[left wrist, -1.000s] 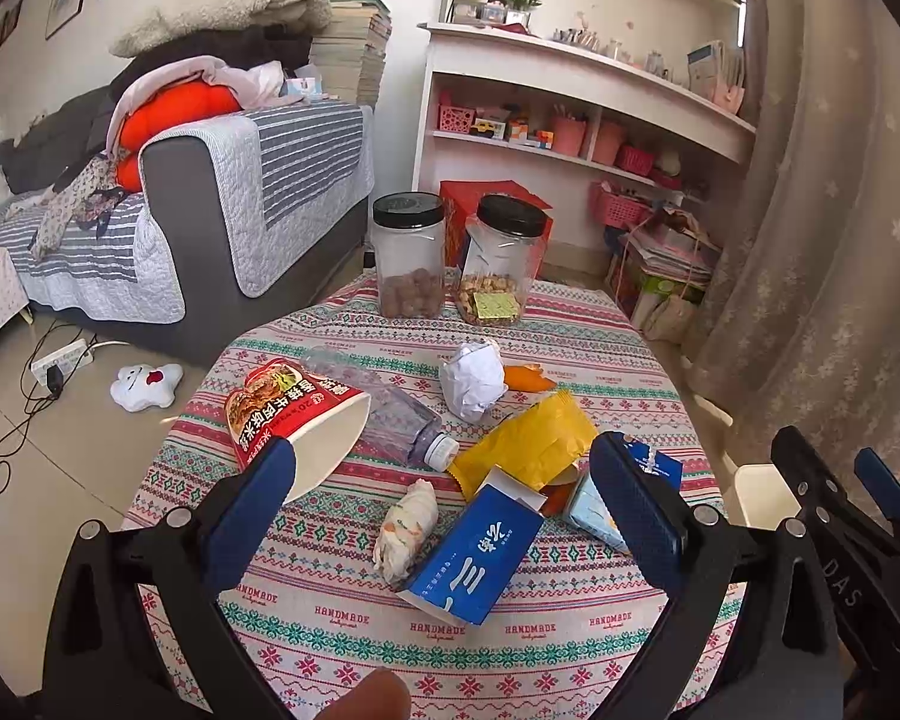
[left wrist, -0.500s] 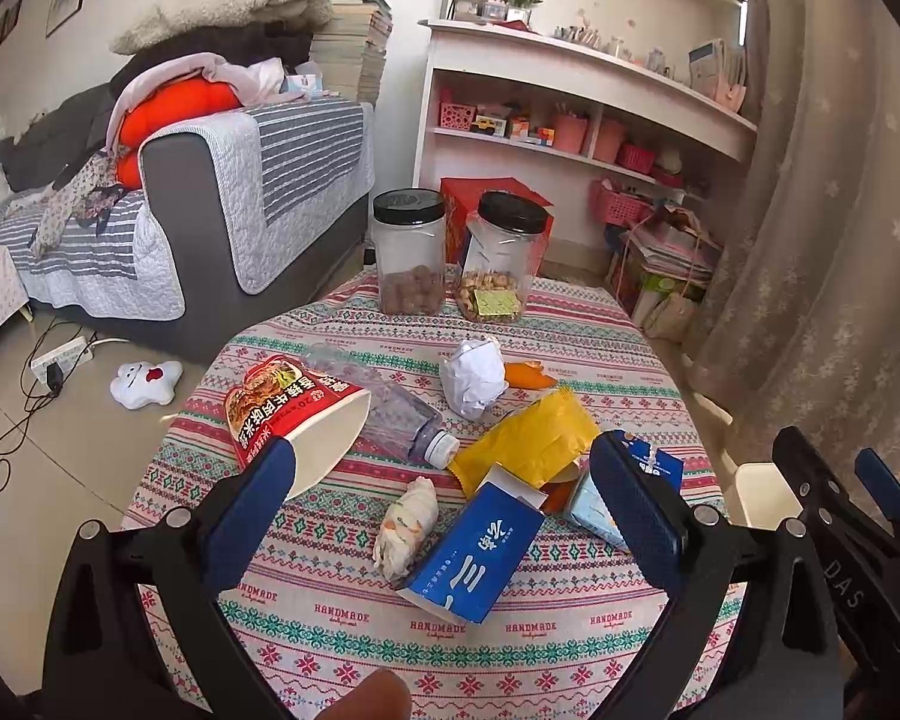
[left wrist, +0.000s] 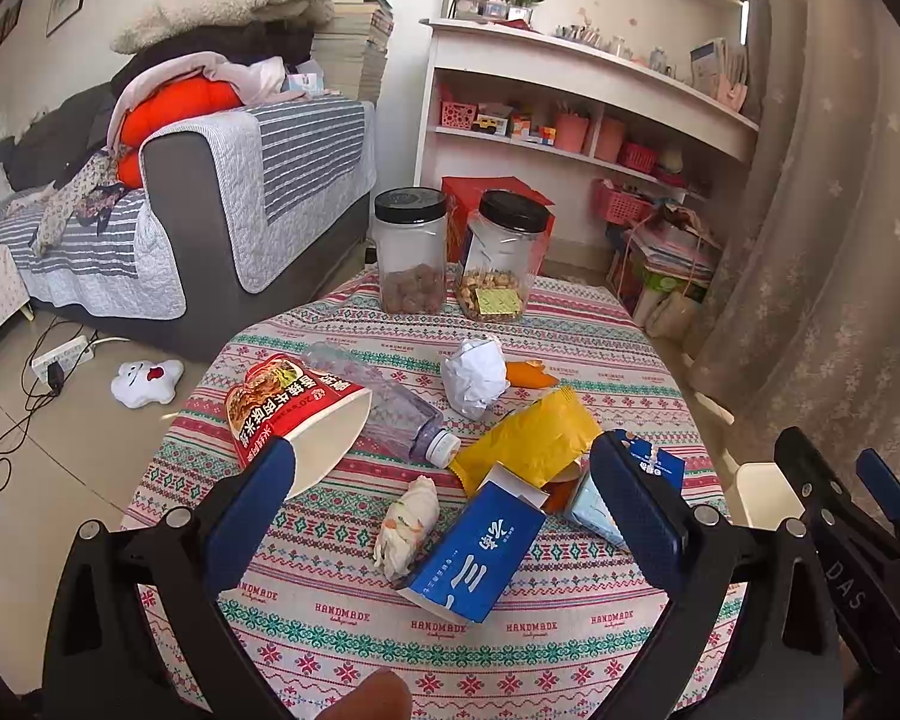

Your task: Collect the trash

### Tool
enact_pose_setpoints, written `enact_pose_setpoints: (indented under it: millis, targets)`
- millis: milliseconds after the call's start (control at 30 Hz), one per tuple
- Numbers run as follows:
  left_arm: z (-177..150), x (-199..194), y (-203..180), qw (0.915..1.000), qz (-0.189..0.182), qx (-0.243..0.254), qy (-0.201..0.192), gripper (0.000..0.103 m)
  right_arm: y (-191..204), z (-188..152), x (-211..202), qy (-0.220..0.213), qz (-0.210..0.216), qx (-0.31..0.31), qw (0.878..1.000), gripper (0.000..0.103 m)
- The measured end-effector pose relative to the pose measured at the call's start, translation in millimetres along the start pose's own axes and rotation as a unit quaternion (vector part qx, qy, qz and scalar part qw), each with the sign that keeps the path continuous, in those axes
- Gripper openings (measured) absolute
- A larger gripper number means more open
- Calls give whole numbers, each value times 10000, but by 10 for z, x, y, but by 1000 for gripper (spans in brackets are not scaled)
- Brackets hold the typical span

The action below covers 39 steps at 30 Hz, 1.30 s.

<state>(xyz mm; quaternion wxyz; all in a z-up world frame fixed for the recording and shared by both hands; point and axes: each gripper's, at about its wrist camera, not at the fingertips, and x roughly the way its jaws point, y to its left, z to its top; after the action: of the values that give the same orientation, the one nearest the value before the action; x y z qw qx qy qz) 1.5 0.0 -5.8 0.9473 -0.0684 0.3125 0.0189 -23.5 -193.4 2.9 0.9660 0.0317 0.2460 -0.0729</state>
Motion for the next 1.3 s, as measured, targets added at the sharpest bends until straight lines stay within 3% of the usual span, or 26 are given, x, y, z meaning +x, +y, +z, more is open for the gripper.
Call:
enact_pose_setpoints:
  millis: [867,1000,1167,1233,1300]
  targets:
    - [-117,90,61,9998,63,-50,163,96,30,-69,31,63,25,16,10000,96]
    - [-46,125,124,9993,86,-145,324,96,2,-15,93,333,199,136,9992,96]
    - [384,106,498,9973,148,-686,201,96,-103,327,100,620,570,594,9947,96]
    - [612,126,762,9938,180,-1084,152,96,-104,507,128,640,669,713,9931,96]
    - [794,257,1049,9871,76,-1561,355,96,-73,653,213,715,779,749,9916,96]
